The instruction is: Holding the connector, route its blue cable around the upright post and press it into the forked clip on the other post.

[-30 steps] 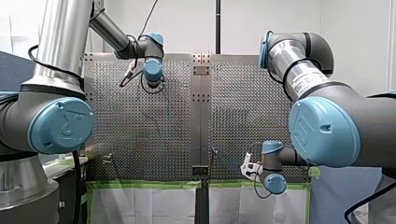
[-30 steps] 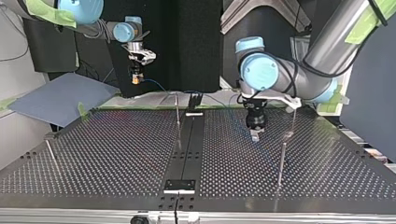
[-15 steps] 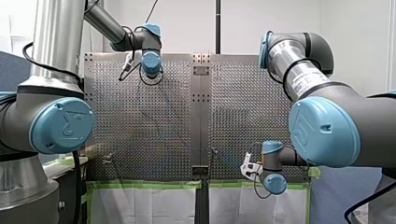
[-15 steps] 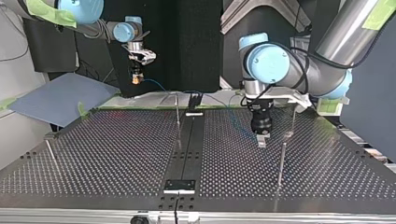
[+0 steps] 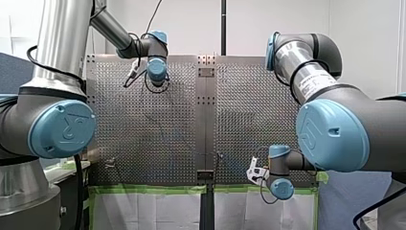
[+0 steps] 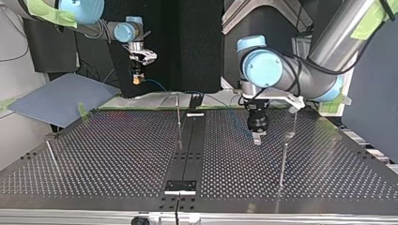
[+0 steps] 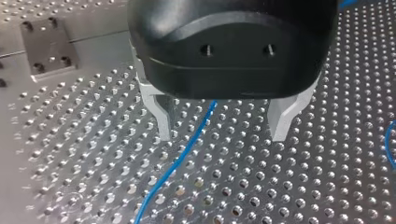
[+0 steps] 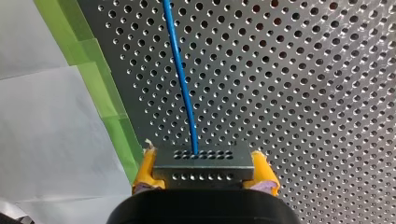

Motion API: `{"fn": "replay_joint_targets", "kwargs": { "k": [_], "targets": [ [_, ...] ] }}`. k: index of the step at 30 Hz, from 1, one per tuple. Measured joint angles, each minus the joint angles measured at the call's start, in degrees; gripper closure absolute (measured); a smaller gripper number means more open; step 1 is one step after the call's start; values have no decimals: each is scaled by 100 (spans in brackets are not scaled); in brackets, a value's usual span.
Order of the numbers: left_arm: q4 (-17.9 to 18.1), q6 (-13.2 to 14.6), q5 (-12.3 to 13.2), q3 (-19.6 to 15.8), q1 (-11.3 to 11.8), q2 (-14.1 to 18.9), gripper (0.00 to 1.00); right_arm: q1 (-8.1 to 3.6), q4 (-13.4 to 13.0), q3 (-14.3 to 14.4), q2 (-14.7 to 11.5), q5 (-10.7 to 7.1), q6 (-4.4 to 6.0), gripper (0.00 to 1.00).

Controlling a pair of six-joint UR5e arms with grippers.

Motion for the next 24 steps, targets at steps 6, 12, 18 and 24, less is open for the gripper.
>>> {"fn": "replay_joint_targets", "kwargs": {
  "k": [6, 12, 18, 24],
  "targets": [
    [89, 35, 6, 5, 51, -14, 0, 1, -4, 0, 0, 0, -1, 100],
    [178, 41, 168, 30, 68, -32, 0, 2, -19, 0, 1, 0, 2, 100],
    [55, 73, 140, 204, 34, -226, 0, 2, -26, 0, 4, 0, 2, 100],
    [27, 110, 17, 326, 68, -326, 0, 1, -32, 0, 9, 0, 2, 100]
  ]
}}
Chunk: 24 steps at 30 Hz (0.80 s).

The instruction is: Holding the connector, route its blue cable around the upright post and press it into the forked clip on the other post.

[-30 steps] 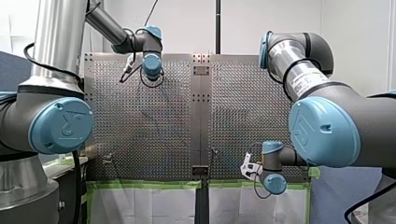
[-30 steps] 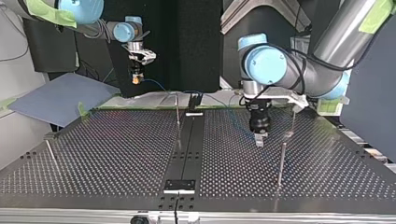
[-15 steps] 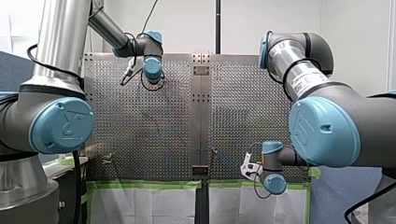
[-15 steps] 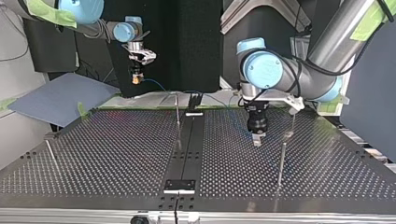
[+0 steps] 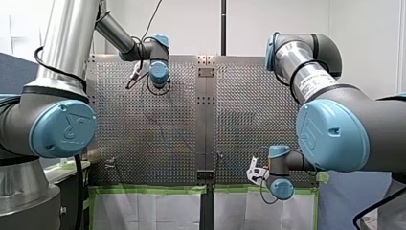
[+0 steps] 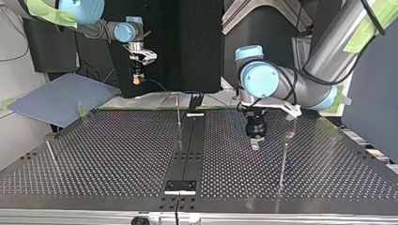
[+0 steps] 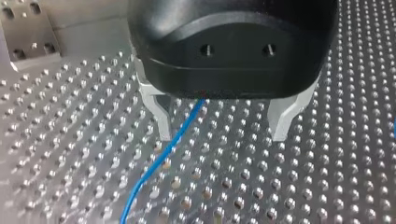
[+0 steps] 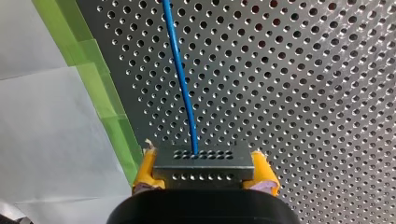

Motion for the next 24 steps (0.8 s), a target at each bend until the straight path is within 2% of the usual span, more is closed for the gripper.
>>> {"fn": "replay_joint_targets", "kwargs": {
  "k": [11, 16, 24],
  "targets": [
    [-98, 35, -85, 98, 1, -92, 0, 7, -4, 0, 8, 0, -2, 100],
    [-168, 131, -173, 97, -142, -302, 0, 11, -4, 0, 15, 0, -6, 100],
    [-173, 159, -237, 96, -233, -633, 0, 17, -1, 1, 18, 0, -9, 100]
  ]
}}
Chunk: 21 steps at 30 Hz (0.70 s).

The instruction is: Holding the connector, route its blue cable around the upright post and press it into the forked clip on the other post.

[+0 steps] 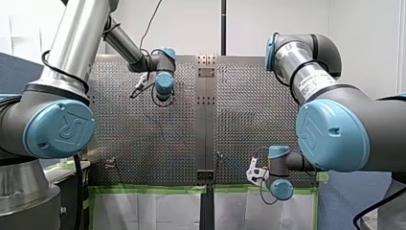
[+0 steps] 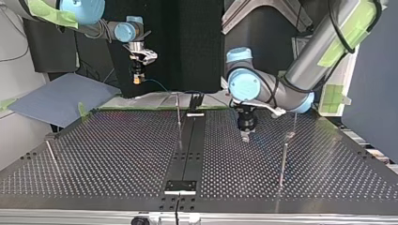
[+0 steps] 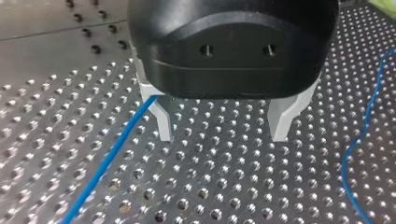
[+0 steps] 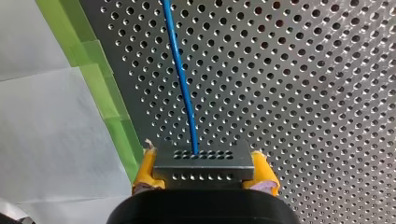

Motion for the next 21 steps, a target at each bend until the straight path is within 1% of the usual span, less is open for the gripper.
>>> {"fn": "replay_joint_targets", "kwargs": {
  "k": [11, 17, 21],
  "targets": [
    [8, 137, -183, -30, -153, -87, 0, 26, 4, -2, 0, 0, 0, 100],
    [16, 384, -431, -38, -332, -343, 0, 42, 0, -2, 0, 0, 7, 100],
    [19, 468, -596, -41, -436, -548, 0, 44, 11, -2, 1, 0, 6, 100]
  ]
}}
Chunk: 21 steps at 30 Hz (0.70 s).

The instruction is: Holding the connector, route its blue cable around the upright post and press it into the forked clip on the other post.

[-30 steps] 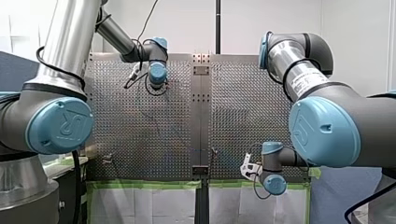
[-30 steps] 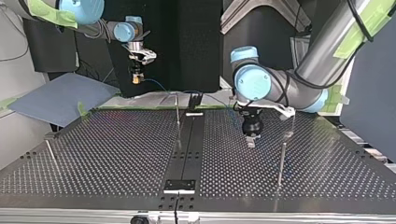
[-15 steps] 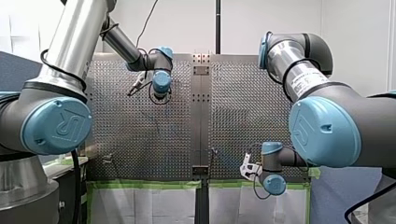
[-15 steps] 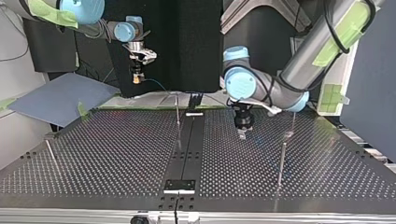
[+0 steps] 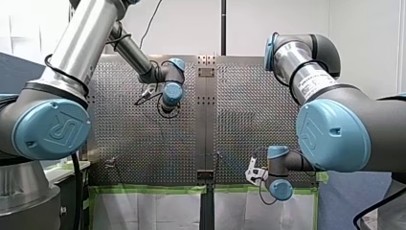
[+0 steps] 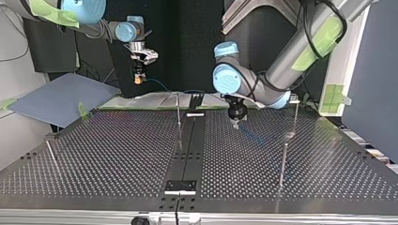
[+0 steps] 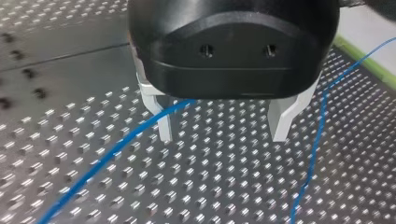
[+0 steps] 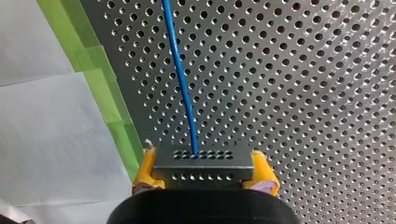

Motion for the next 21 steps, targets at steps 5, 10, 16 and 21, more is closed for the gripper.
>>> {"fn": "replay_joint_targets", "kwargs": {
  "k": [5, 10, 16, 21],
  "targets": [
    [3, 87, -197, -30, -90, -182, 0, 3, 11, 0, 0, 0, -3, 100],
    [84, 279, -365, -96, -177, -213, 0, 15, 5, 0, 0, 0, -1, 100],
    [138, 409, -437, -107, -269, -285, 0, 28, -2, 0, -1, 2, 2, 100],
    [176, 543, -516, -107, -379, -471, 0, 36, -4, 0, -1, 3, 2, 100]
  ]
}}
